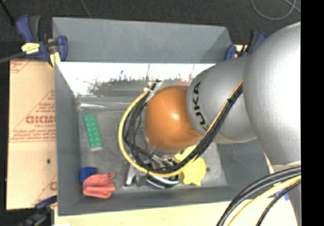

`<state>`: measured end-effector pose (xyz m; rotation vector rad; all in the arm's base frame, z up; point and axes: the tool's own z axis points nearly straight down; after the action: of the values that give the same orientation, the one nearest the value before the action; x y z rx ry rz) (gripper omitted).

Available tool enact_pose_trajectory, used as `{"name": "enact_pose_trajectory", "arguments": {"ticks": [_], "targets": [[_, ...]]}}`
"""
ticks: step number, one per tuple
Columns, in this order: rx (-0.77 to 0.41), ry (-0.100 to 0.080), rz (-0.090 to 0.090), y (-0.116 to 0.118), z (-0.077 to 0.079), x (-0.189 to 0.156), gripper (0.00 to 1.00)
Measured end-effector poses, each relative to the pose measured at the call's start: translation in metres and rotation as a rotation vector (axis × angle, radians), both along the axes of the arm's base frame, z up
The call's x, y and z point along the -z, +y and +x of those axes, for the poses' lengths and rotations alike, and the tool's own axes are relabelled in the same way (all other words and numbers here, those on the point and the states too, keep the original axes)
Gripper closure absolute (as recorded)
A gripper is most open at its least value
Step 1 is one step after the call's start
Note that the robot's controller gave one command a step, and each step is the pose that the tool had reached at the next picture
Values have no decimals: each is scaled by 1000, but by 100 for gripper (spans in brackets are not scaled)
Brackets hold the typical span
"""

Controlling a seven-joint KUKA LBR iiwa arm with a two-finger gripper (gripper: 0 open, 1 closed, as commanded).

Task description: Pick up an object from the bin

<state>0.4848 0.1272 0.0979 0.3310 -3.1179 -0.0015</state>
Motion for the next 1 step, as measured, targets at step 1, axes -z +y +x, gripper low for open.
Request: {"name": "enact_pose_trajectory", "arguments": {"ticks": [1], "targets": [[3,-4,0,-1,1,-31,100]]}}
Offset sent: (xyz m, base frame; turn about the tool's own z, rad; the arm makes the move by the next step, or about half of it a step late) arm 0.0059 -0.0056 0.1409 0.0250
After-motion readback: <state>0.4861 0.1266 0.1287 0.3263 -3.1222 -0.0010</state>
